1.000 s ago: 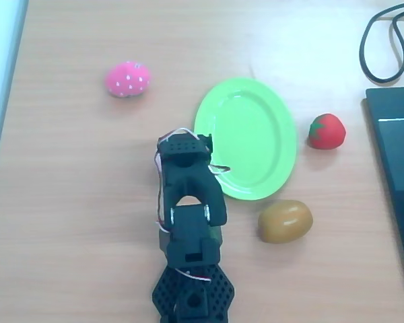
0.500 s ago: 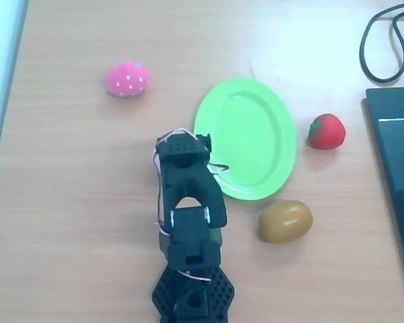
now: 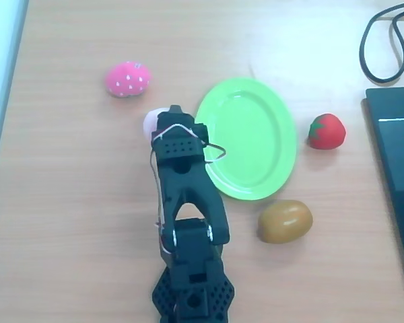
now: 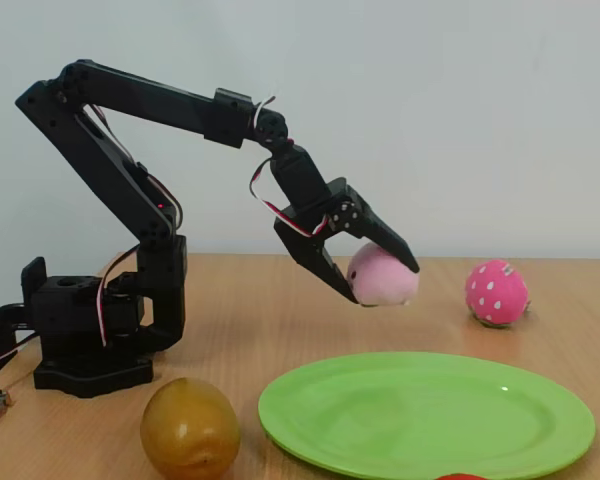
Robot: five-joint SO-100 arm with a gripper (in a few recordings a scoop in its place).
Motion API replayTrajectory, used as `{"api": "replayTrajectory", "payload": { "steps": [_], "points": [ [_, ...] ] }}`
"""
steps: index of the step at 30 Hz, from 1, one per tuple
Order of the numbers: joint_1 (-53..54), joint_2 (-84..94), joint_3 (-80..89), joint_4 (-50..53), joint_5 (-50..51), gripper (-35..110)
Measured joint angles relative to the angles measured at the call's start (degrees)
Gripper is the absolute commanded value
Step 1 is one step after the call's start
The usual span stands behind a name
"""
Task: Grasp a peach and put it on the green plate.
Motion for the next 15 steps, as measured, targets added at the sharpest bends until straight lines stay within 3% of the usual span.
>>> {"api": "replayTrajectory", "payload": {
  "steps": [15],
  "points": [
    [15.29,-6.86,-8.44,0.09,0.35,30]
  ]
}}
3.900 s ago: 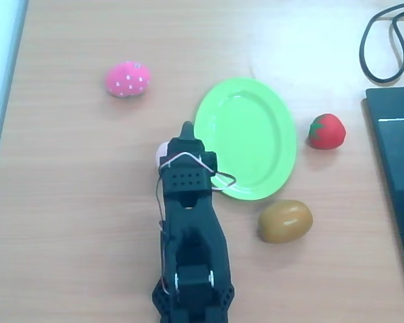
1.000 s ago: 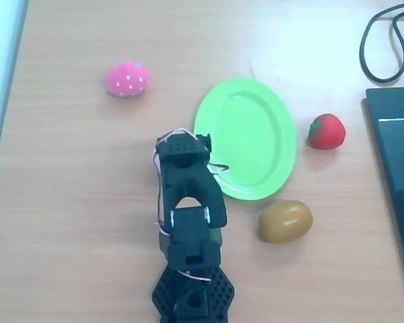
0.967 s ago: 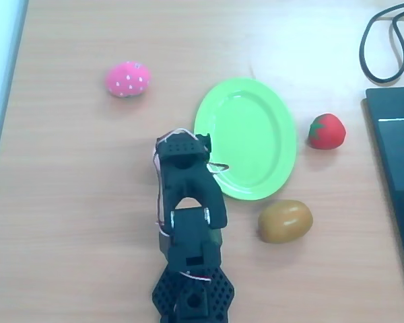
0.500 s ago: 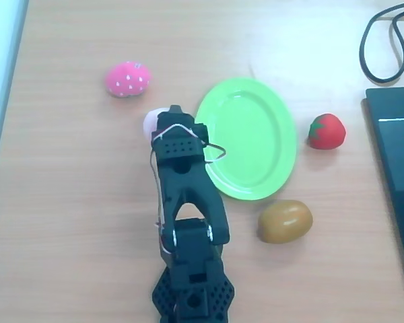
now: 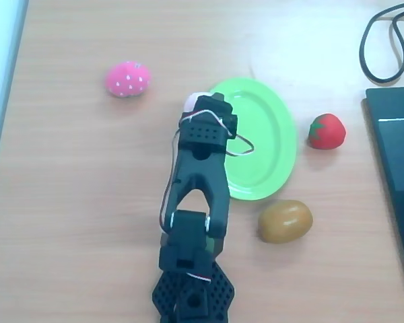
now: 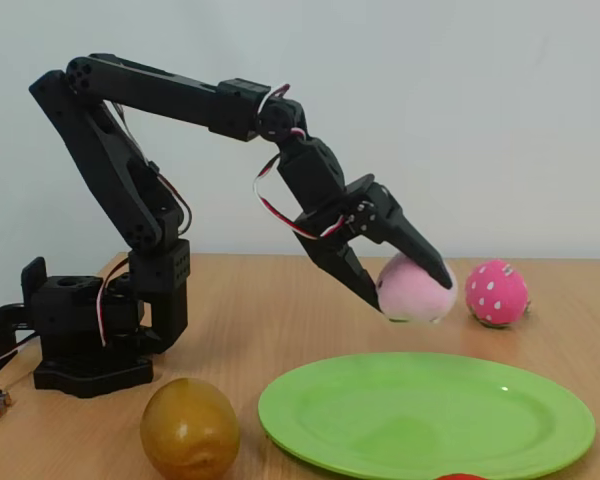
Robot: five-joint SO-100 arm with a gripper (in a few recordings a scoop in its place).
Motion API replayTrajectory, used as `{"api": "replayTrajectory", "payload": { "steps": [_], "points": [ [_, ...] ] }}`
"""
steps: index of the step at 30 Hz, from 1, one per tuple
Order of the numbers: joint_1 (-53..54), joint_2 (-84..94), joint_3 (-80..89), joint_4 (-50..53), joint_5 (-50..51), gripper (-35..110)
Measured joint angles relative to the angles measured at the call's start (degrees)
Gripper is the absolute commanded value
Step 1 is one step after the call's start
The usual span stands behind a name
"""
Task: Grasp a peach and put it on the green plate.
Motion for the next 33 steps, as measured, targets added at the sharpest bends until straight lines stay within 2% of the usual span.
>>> {"api": "replayTrajectory", "payload": {
  "steps": [20,33],
  "points": [
    [11.51,-16.17,-1.85,2.2,2.37,33],
    [12.83,-19.6,-3.78,2.2,2.46,53]
  ]
}}
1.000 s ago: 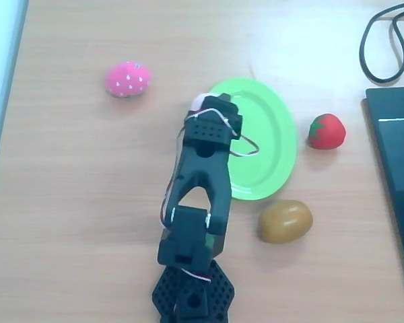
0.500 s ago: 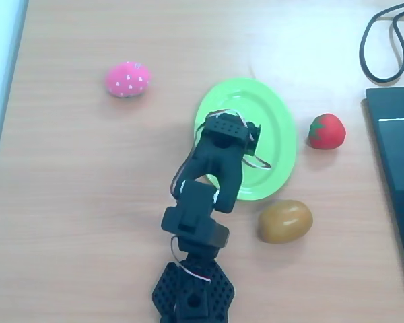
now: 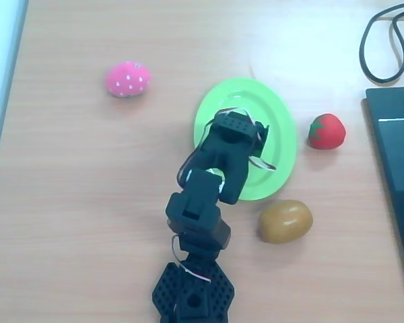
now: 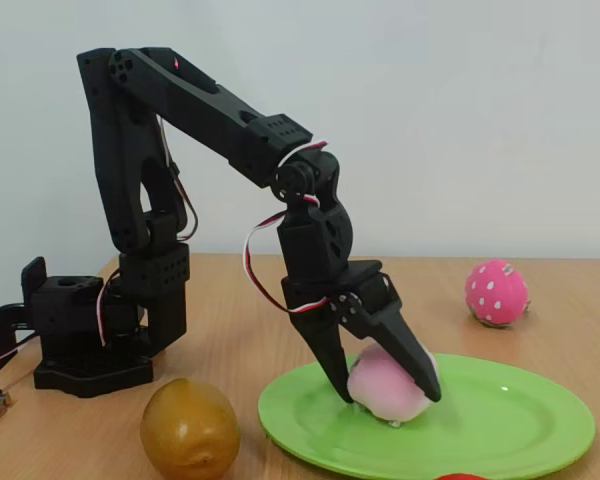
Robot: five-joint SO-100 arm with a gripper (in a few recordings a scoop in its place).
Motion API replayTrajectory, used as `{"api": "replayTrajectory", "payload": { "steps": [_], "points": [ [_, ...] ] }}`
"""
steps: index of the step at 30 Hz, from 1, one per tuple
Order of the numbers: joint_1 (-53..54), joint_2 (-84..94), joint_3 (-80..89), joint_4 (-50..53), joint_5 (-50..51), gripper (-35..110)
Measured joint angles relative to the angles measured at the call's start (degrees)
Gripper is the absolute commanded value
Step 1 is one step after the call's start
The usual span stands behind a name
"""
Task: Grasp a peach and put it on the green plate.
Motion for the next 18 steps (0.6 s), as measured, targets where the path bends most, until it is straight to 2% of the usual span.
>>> {"api": "replayTrajectory", "payload": {
  "steps": [18],
  "points": [
    [-7.91,17.31,15.21,0.18,0.26,59]
  ]
}}
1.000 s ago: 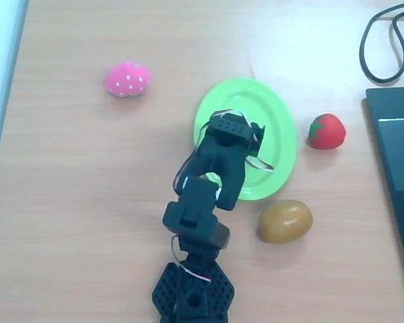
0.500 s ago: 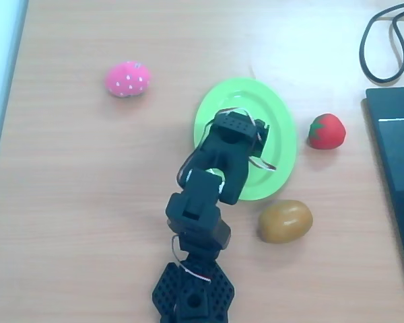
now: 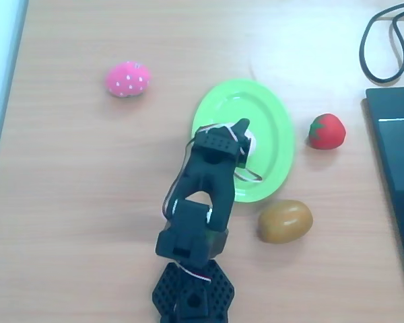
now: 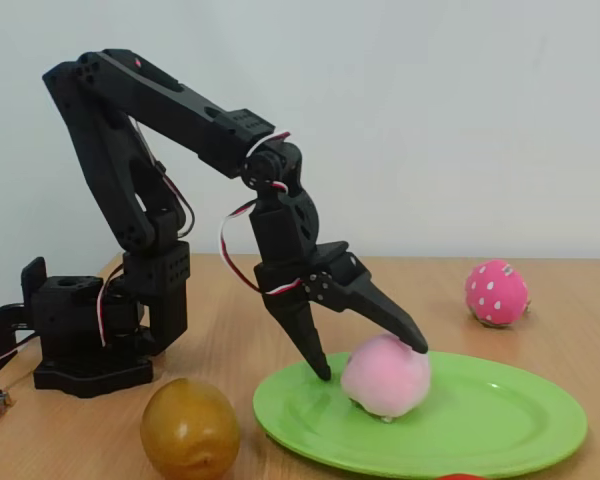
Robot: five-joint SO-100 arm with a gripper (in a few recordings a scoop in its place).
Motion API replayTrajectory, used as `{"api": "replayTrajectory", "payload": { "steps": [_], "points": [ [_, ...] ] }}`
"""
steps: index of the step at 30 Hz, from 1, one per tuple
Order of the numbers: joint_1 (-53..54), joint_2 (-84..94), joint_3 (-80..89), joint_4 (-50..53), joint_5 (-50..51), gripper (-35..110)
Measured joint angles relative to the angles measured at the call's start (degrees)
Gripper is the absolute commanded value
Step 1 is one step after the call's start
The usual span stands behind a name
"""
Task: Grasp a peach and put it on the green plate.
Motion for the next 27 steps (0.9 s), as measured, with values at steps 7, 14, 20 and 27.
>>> {"api": "replayTrajectory", "payload": {
  "steps": [7,14,20,27],
  "points": [
    [-4.92,7.56,1.32,0.26,-0.35,57],
    [-8.61,10.9,-1.05,0.35,-0.97,35],
    [-11.43,16.7,-0.53,-0.26,-3.52,13],
    [-15.64,26.46,7.73,-3.08,-8.61,-8]
  ]
}}
